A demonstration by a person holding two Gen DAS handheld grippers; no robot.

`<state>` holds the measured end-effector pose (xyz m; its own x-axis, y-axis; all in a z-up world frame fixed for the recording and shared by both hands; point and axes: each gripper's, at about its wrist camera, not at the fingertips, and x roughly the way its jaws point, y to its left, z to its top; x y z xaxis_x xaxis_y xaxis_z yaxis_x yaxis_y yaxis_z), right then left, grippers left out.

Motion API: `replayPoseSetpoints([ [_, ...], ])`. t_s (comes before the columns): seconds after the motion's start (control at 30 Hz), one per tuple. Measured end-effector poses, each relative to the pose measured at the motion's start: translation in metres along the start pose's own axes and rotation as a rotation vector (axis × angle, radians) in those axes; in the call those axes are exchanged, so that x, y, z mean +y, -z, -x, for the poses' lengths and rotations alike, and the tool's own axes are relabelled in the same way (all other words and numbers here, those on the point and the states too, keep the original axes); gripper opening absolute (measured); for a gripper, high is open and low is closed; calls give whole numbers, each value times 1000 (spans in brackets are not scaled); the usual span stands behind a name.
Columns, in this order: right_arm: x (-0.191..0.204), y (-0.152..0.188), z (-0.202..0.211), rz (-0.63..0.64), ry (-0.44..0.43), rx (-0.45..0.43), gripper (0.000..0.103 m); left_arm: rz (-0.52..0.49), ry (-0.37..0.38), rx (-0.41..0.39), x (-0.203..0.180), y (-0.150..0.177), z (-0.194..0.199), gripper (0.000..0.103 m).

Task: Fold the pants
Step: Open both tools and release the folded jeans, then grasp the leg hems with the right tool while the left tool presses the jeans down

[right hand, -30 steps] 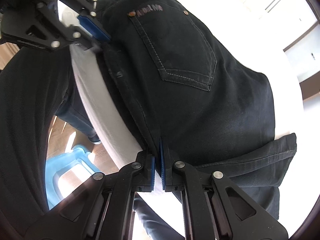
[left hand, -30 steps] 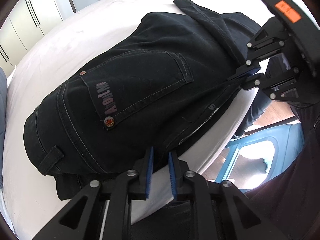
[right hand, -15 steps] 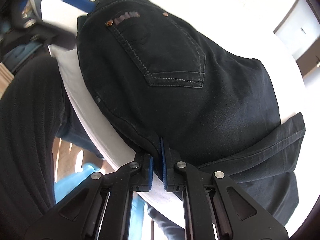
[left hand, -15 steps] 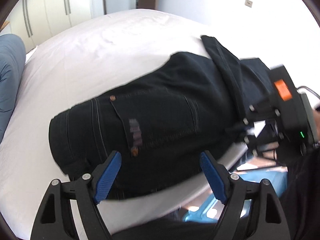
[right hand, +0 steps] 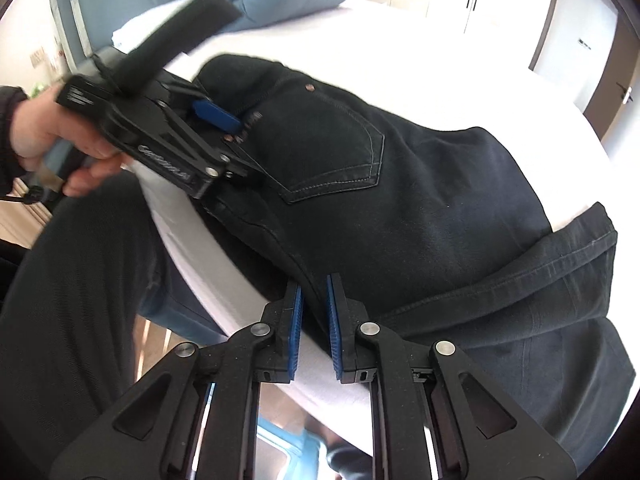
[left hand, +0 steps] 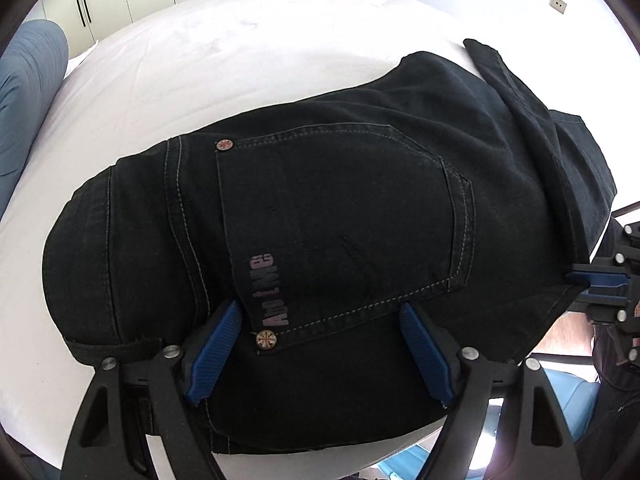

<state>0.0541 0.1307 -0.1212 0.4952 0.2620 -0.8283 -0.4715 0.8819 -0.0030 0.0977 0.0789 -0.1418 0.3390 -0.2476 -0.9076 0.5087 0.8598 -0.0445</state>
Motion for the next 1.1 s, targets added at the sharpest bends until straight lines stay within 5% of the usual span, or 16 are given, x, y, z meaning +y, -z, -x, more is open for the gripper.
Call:
replayPoseSetpoints([
  [0.27,-16,21,67,-95,5,-191,12,-14,-52,-17,-6,8,14,84],
  [0.43,-47,15,115,-190,-20,-355,14,-39,-63,-135,-29,-2,50,84],
  [0.5,-71,11,133,-281,-73,-431,51,-45,-29,-179,-42,-14,57,85],
  [0.53,-86,9,141,-343,-100,-457,103,-41,-15,-184,-46,-21,55,86],
  [0.7,-151,15,182,-572,-230,-697,103,-24,17,-154,-74,-54,21,86],
  [0.77,-168,13,182,-602,-198,-651,103,-13,16,-107,-82,-60,-1,86],
  [0.87,-194,6,149,-647,-46,-344,103,-18,-14,-29,-91,-61,-32,86],
  [0.93,-226,16,119,-808,-97,-191,103,-6,-22,-34,-93,-59,-35,88],
  [1.0,-257,27,103,-959,-197,-185,99,18,-13,-27,-91,-59,-37,88],
  [1.1,-297,29,87,-1023,-139,-187,72,21,5,-23,-88,-57,-39,90],
])
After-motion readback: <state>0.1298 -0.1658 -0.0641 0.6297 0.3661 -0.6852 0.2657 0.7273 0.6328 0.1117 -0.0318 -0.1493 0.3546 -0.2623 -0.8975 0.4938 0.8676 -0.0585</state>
